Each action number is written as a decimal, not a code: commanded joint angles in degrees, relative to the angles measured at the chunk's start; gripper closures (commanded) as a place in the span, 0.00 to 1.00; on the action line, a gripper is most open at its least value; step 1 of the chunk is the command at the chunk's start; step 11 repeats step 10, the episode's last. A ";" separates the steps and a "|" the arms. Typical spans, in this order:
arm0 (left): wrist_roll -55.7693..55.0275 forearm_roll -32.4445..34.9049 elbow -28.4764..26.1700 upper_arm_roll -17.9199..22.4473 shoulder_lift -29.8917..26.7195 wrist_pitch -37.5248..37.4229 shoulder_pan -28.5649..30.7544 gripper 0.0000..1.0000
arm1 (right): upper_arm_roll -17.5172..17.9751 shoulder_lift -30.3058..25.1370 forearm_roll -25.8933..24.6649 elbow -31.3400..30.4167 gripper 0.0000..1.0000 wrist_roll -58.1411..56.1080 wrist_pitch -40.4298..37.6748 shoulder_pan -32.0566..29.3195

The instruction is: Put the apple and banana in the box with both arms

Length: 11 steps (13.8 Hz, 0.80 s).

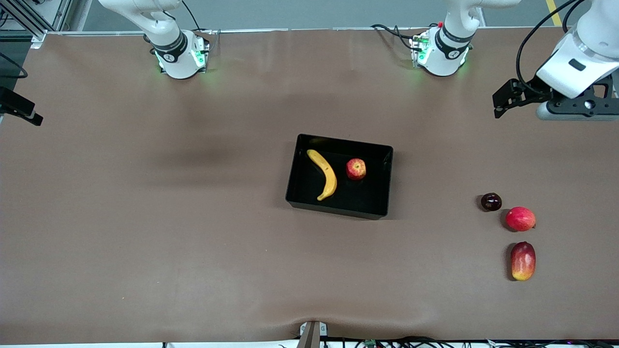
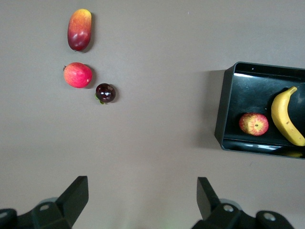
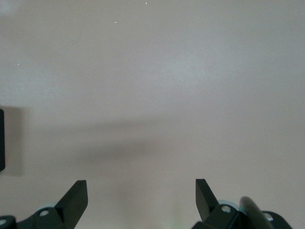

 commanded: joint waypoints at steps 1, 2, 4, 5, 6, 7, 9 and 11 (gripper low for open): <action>-0.25 -0.95 -0.55 0.32 -1.08 -0.43 -0.10 0.00 | 0.82 -0.55 -0.43 -0.39 0.00 0.57 -0.10 -1.14; -0.26 -0.77 -0.20 0.32 -0.91 -0.43 -0.10 0.00 | 0.82 -0.55 -0.43 -0.39 0.00 0.57 -0.10 -1.14; -0.34 -0.77 0.67 0.32 -0.47 -0.43 -0.10 0.00 | 0.82 -0.55 -0.43 -0.39 0.00 0.57 -0.10 -1.14; -0.34 -0.77 1.12 0.32 -0.29 -0.43 -0.10 0.00 | 0.82 -0.55 -0.34 -0.39 0.00 0.57 -0.10 -1.14; -0.34 -0.69 1.64 0.32 0.32 -0.43 -0.10 0.00 | 0.82 -0.55 -0.34 -0.39 0.00 0.57 -0.10 -1.14; -0.26 -0.68 2.34 0.32 0.59 -0.43 -0.10 0.00 | 0.82 -0.55 -0.34 -0.39 0.00 0.57 -0.10 -1.06; -0.08 -0.51 3.05 0.32 1.11 -0.43 -0.10 0.00 | 0.82 -0.55 -0.34 -0.39 0.00 0.57 -0.10 -1.06; -0.17 -0.42 3.14 0.32 1.20 -0.43 -0.19 0.00 | 0.82 -0.55 -0.34 -0.39 0.00 0.57 -0.10 -1.06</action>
